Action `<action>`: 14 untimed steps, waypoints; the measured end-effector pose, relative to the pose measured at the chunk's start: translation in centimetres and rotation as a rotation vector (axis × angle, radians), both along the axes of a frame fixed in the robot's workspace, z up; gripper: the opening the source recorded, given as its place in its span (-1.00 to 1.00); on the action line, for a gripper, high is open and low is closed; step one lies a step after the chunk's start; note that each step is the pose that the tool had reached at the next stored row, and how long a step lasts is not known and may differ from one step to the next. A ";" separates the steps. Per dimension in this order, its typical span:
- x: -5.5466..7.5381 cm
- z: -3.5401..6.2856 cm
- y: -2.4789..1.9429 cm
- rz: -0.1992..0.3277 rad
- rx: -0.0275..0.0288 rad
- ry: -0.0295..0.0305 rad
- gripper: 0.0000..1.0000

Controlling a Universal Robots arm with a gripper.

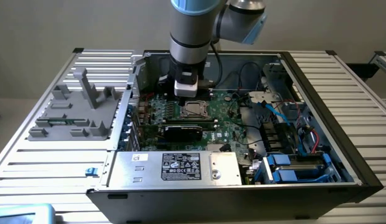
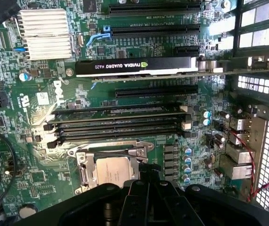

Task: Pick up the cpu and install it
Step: 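Install the second cpu locking lever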

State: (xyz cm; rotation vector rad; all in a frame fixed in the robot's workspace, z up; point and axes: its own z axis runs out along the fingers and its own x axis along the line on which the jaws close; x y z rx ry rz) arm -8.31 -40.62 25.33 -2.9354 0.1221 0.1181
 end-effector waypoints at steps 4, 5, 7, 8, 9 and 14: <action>0.2 -0.08 -0.40 0.000 0.0015 0.0026 -0.79; 0.2 -0.10 -0.54 0.000 0.0016 0.0033 -0.79; 0.3 -0.22 -0.73 0.000 0.0020 0.0037 -0.79; 0.3 -0.32 -0.81 0.000 0.0026 0.0043 -0.79; 0.3 -0.41 -0.91 0.000 0.0034 0.0056 -0.79; 0.3 -1.02 -1.13 0.000 0.0123 0.0088 -0.79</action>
